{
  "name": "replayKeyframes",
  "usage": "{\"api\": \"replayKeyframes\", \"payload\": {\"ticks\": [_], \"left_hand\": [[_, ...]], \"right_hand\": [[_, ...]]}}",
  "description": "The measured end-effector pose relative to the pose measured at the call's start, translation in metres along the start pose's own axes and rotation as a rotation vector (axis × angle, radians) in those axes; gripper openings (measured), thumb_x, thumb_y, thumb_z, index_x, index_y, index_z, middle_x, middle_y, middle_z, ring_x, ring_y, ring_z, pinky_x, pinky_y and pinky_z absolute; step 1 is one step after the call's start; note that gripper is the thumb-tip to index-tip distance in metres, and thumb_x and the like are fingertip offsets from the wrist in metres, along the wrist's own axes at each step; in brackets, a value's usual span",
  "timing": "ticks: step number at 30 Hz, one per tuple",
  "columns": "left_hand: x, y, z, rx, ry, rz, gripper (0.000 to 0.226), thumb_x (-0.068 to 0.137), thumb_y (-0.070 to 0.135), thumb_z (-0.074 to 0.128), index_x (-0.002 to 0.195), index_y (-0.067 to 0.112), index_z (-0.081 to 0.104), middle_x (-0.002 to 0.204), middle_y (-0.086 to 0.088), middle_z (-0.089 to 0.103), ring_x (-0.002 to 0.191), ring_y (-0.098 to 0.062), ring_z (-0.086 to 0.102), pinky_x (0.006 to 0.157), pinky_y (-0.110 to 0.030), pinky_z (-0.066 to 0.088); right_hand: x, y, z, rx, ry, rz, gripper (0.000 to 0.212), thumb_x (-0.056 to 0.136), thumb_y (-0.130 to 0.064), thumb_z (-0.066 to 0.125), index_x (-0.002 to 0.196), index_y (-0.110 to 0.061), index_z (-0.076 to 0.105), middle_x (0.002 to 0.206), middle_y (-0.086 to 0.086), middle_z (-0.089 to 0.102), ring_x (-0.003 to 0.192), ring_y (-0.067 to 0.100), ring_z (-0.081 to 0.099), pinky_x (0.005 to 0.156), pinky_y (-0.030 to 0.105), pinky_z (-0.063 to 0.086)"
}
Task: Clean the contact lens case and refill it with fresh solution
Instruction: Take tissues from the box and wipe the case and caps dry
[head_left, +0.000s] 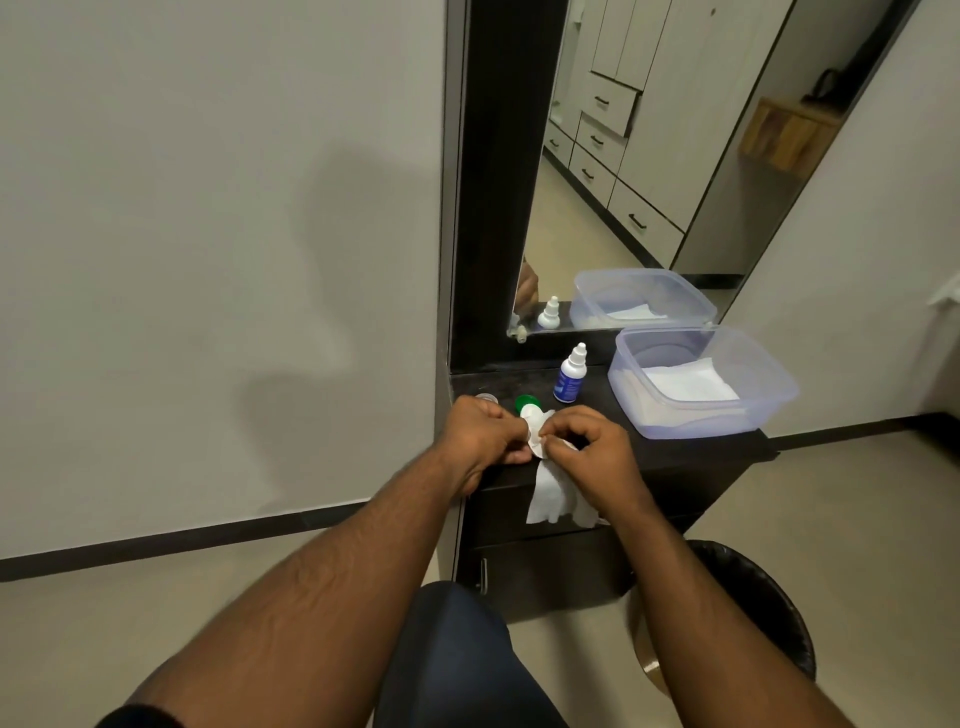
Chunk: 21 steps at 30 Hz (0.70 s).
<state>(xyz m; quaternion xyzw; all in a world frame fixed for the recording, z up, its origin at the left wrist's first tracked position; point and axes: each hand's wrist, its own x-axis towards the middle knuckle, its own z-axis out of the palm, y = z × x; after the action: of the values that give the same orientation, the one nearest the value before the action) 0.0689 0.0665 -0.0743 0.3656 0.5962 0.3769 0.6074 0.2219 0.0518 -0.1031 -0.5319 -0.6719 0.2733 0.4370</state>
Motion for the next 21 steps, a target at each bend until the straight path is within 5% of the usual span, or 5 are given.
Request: {"api": "replayKeyframes", "payload": {"ticks": [21], "left_hand": [[0.003,-0.003,0.002,-0.024,0.02,0.006,0.01,0.082,-0.006,0.065,0.091,-0.01,0.066,0.079,-0.019,0.069,0.064,-0.02,0.068,0.057,-0.027,0.06]], "right_hand": [[0.012,-0.006,-0.011,0.091,-0.099,0.258,0.013,0.081,-0.003,0.066,0.084,-0.014,0.073,0.087,-0.003,0.071,0.085,0.005,0.064,0.071,0.012,0.046]]}}
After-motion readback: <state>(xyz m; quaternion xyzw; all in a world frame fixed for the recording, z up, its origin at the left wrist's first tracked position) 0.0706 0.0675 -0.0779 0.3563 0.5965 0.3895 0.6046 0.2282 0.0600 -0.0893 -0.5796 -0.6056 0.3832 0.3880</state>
